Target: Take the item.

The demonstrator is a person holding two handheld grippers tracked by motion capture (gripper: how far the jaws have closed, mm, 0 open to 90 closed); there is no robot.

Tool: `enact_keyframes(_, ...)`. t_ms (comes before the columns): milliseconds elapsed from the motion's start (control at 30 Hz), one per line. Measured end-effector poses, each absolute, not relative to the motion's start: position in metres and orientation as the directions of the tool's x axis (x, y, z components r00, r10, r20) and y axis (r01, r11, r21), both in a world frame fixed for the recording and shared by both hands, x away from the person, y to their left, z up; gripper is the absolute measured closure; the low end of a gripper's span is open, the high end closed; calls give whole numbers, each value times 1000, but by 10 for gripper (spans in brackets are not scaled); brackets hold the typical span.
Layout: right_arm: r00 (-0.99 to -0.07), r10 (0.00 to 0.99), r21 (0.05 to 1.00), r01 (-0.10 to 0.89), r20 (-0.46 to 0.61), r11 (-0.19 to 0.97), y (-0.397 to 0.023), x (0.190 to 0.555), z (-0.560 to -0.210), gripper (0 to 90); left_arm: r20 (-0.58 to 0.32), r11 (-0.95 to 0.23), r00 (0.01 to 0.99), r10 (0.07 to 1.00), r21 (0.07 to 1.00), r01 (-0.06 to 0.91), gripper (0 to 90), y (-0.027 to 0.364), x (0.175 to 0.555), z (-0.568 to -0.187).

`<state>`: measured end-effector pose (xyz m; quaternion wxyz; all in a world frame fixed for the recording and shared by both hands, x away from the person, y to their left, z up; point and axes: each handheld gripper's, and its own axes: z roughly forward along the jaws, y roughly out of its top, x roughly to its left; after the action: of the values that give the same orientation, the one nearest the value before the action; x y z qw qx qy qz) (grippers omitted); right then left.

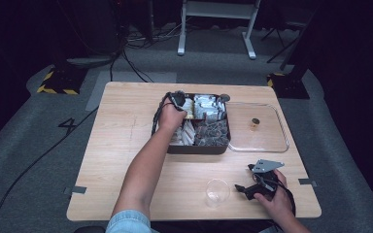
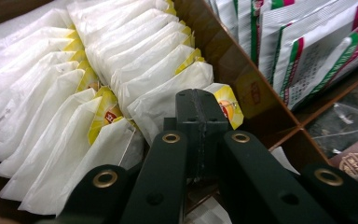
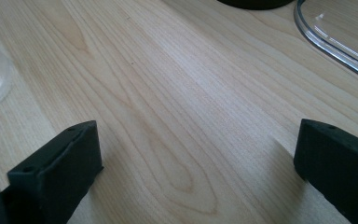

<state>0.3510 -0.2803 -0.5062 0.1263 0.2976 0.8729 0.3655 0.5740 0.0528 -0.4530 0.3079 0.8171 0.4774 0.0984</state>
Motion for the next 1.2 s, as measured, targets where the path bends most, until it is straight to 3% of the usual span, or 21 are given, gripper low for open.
enact_keyframes(700,-791,612,713,428,-2,555,-280,351,-506,8,-144,-383,646,750,701,602,900,68,548,-397)
enact_keyframes(1200,-791,611,714,426,-4,556,-280,351,-506,8,-127,-391,744,656,786,479,900,80,505,-347)
